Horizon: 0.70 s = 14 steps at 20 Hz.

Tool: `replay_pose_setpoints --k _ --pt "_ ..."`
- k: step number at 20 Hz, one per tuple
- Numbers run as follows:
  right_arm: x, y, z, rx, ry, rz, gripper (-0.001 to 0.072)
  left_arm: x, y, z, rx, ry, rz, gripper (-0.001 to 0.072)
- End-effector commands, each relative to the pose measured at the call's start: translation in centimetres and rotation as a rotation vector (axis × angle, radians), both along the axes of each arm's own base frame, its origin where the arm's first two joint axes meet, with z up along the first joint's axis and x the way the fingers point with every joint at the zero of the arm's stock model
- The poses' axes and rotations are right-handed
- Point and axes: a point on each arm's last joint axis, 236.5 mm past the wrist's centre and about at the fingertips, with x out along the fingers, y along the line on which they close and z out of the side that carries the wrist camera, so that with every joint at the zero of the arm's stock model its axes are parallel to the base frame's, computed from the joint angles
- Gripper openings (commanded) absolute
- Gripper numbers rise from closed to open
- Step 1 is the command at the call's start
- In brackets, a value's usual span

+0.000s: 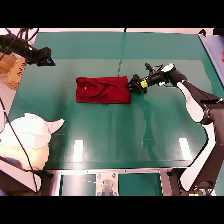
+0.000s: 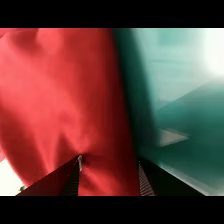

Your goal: Fold the shirts.

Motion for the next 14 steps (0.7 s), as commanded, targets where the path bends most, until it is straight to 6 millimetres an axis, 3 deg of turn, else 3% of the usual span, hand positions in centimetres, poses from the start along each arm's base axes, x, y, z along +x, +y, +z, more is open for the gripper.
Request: replay_pose_setpoints --k 1,5,8,11,14 --pt "-0.3 2.0 0.3 0.032 0.008 0.006 0.0424 -0.2 0.1 -0.1 0.007 0.005 -0.009 0.0020" --pt "-0.4 1.0 2.4 0.055 0.005 0.051 0.0426 -0.3 0.1 -0.2 0.008 0.010 -0.011 0.0020" --pt "-0.6 -0.4 3.5 0.071 0.021 0.067 0.0489 -0.3 0.1 -0.2 0.009 0.010 -0.011 0.0019" --pt "-1.8 0.3 2.5 0.061 0.051 0.092 0.0490 -0.3 0.1 -0.2 0.008 0.010 -0.011 0.0020" --pt "-1.5 2.8 0.8 0.036 0.020 0.077 0.0504 -0.3 0.1 -0.2 0.009 0.010 -0.011 0.0020"
